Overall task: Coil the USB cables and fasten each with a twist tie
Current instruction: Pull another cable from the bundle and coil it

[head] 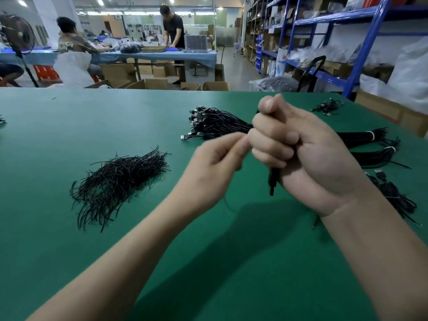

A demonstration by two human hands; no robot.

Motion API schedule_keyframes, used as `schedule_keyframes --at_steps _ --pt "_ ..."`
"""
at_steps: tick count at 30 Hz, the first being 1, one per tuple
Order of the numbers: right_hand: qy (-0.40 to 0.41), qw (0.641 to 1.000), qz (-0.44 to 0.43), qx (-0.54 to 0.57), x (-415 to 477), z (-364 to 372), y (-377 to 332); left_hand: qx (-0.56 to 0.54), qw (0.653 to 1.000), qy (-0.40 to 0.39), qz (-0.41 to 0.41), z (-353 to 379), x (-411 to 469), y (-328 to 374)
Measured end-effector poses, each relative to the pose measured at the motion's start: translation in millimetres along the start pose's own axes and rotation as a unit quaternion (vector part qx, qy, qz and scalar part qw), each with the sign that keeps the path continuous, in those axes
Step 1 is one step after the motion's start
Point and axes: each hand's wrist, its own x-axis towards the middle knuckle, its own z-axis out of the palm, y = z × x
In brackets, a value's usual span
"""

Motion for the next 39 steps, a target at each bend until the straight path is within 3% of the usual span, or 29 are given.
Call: schedule_keyframes --at_steps 3,6,9,13,15,17,20,25,28,30,32,35,37,39 --pt "0.109 0.992 -0.051 -0.042 3 -8 -2 0.091 0.995 -0.039 0.030 10 -6 4" --pt "0.208 0.974 -0.087 -0.011 6 -16 3 0.174 0.981 -0.079 0.037 12 -8 13" --pt "0.262 0.959 -0.106 -0.020 7 -22 11 0.298 0.946 -0.123 0.024 10 -9 25" --pt "0.222 0.921 -0.112 -0.300 5 -27 16 0.413 0.901 -0.107 0.081 -2 -9 44" --pt "0.173 0.870 -0.082 -0.455 4 -26 17 0.412 0.899 -0.080 0.124 -15 -6 52" --pt "0.116 0.836 -0.044 -0.534 2 -23 18 0.381 0.913 -0.056 0.136 -32 -4 56" --pt "0.041 0.867 0.018 -0.497 0 -19 19 0.350 0.924 -0.025 0.150 -52 0 57" --pt "-0.061 0.952 0.125 -0.272 -4 -15 14 0.237 0.959 0.014 0.152 -68 4 52" --pt "-0.141 0.970 0.138 -0.145 -8 -9 12 0.104 0.987 0.018 0.124 -61 6 40" --pt "-0.154 0.979 0.113 -0.070 -8 -4 12 0.013 0.994 0.034 0.101 -47 7 28" --pt "-0.127 0.990 0.065 -0.014 -5 2 12 -0.058 0.996 0.045 0.049 -27 6 17" --pt "-0.023 0.999 -0.019 0.032 2 5 8 -0.065 0.998 0.015 -0.009 2 -1 4" --pt "0.068 0.996 -0.061 -0.009 5 -1 4 -0.028 0.998 -0.051 -0.028 16 -8 3" --pt "0.155 0.974 -0.085 -0.140 4 -10 4 0.045 0.993 -0.111 -0.019 22 -12 4"
